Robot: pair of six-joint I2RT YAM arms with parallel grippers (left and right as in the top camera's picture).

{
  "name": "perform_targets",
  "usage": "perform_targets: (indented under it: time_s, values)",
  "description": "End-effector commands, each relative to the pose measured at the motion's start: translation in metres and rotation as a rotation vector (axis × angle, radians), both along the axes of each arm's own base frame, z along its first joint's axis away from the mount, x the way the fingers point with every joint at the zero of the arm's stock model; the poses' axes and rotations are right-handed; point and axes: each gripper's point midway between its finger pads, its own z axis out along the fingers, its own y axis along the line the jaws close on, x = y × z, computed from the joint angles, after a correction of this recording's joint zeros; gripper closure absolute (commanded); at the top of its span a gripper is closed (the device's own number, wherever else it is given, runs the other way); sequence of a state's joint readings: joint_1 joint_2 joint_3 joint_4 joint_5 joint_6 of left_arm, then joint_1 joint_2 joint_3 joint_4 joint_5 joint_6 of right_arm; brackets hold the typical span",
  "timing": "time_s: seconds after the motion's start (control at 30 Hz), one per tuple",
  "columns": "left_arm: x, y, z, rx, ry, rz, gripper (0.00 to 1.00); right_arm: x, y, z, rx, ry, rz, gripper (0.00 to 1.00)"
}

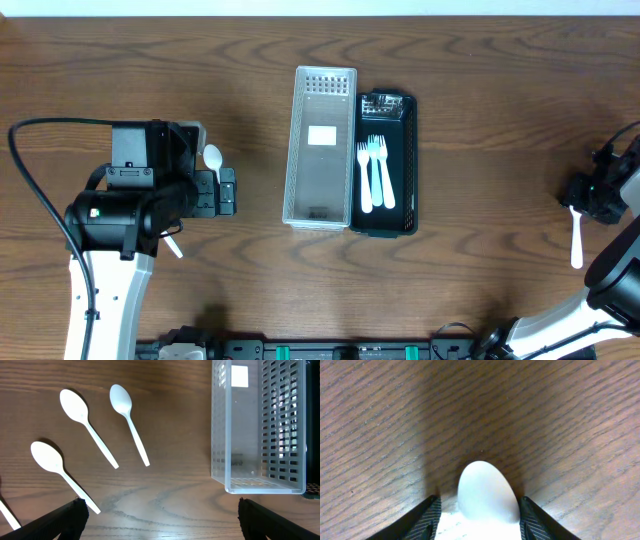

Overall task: Pack container
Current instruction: 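Move the right gripper to the white spoon and grasp it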

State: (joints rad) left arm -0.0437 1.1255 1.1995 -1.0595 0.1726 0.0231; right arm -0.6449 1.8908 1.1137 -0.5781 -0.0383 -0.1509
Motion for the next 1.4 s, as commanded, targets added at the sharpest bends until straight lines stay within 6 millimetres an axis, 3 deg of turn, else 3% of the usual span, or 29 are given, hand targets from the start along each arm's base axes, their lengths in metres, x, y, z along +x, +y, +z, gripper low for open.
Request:
perform_targets:
  time_s: [0.0,0.3,0.7,1.07,1.37]
  values:
    - [0.0015,0.0031,0.0077,0.011,-0.020,0.008,0.02,-0.0123,0.0105,-0.0205,0.068,0.048,-0.006,0.50]
    - [0.0016,0.0031,0.0078,0.011,-0.020,0.008,0.02,-0.0134,0.0113,-0.0207,0.072,0.052,-0.006,0.66]
    - [0.0016,0.0031,0.0078,0.011,-0.020,0.008,0.02,-0.0127,0.0106,-0.0206,0.071,0.049,-0.020,0.76]
    - [0.0015,0.0031,0.0077,0.011,-0.020,0.008,0.02,-0.0075,0.0070,-0.0196,0.072,0.021,-0.110,0.99]
    - [0.0015,0.0031,0.0077,0.011,-0.020,0.008,0.02,-0.0065,0.0074,-0.0162,0.083,0.010,-0.177,0.99]
